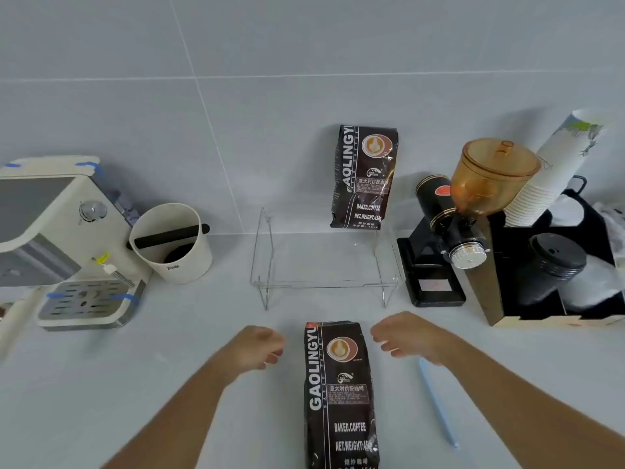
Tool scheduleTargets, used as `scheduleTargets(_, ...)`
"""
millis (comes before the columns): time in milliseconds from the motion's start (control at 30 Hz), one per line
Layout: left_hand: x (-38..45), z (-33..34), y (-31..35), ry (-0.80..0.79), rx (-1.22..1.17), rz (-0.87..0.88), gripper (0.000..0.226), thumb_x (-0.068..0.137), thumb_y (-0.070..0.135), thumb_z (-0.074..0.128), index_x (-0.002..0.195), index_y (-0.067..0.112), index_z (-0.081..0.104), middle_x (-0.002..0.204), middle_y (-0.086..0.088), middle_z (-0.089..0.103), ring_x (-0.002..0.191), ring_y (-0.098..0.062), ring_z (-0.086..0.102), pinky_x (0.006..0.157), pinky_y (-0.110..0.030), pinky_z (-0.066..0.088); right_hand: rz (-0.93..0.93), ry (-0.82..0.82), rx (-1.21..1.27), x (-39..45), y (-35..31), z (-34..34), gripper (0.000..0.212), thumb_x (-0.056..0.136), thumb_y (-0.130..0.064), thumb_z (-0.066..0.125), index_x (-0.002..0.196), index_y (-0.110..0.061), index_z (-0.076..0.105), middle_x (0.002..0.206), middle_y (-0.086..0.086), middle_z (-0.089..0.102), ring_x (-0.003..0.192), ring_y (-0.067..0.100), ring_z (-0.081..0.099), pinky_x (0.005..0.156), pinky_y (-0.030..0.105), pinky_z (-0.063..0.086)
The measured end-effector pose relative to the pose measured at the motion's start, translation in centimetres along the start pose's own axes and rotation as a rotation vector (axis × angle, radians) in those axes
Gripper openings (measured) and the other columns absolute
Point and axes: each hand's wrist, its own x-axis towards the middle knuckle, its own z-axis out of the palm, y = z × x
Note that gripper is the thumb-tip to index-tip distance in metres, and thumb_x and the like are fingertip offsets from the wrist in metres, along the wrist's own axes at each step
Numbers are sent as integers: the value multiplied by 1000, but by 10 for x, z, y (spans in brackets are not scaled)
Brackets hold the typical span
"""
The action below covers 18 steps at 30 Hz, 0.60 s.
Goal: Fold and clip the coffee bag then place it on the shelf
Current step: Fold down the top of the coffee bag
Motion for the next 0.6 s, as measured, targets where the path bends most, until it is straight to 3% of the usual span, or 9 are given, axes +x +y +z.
scheduleTargets(100, 10, 25, -9, 9, -191, -14, 25, 91, 30, 58, 94, 8, 70, 99, -9, 71, 86, -20, 65, 82, -34, 51, 19, 3, 219, 8, 10, 21, 26, 89, -28, 61, 105, -8, 68, 99, 8, 68, 87, 19, 60, 79, 30, 51)
scheduleTargets(233, 14, 52, -9, -45, -343, -39, 33, 88, 39, 59, 101, 12, 73, 101, -6, 78, 97, -24, 71, 92, -39, 52, 10, 29, 343, 15, 10, 44, 25, 91, -31, 58, 101, -12, 71, 105, 12, 76, 90, 22, 68, 95, 42, 51)
scheduleTargets(300, 15, 60, -4, -19, -425, -43, 30, 93, 34, 55, 101, 11, 71, 99, -9, 78, 100, -29, 71, 88, -39, 56, -6, 53, 332, 15, 6, 46, 23, 91, -29, 58, 99, -12, 71, 101, 12, 77, 89, 23, 68, 94, 44, 52)
scheduleTargets(433, 12, 64, 5, 51, -528, -28, 29, 94, 29, 56, 99, 4, 70, 93, -13, 78, 88, -29, 74, 73, -33, 56, -51, 76, 353, 14, 1, 46, 20, 91, -29, 60, 96, -14, 72, 95, 8, 78, 89, 24, 70, 89, 43, 56)
scheduleTargets(500, 10, 62, 9, 77, -550, 1, 29, 91, 28, 60, 95, 1, 71, 90, -13, 79, 81, -26, 74, 72, -32, 55, -77, 90, 382, 14, -1, 46, 23, 90, -30, 62, 92, -9, 71, 89, 7, 78, 85, 23, 71, 81, 38, 58)
scheduleTargets(600, 6, 59, 12, 108, -587, 26, 32, 90, 31, 63, 94, 0, 71, 90, -14, 79, 86, -29, 74, 78, -35, 57, -108, 119, 433, 9, -5, 48, 24, 89, -28, 64, 87, -5, 70, 80, 6, 73, 71, 19, 67, 67, 31, 54)
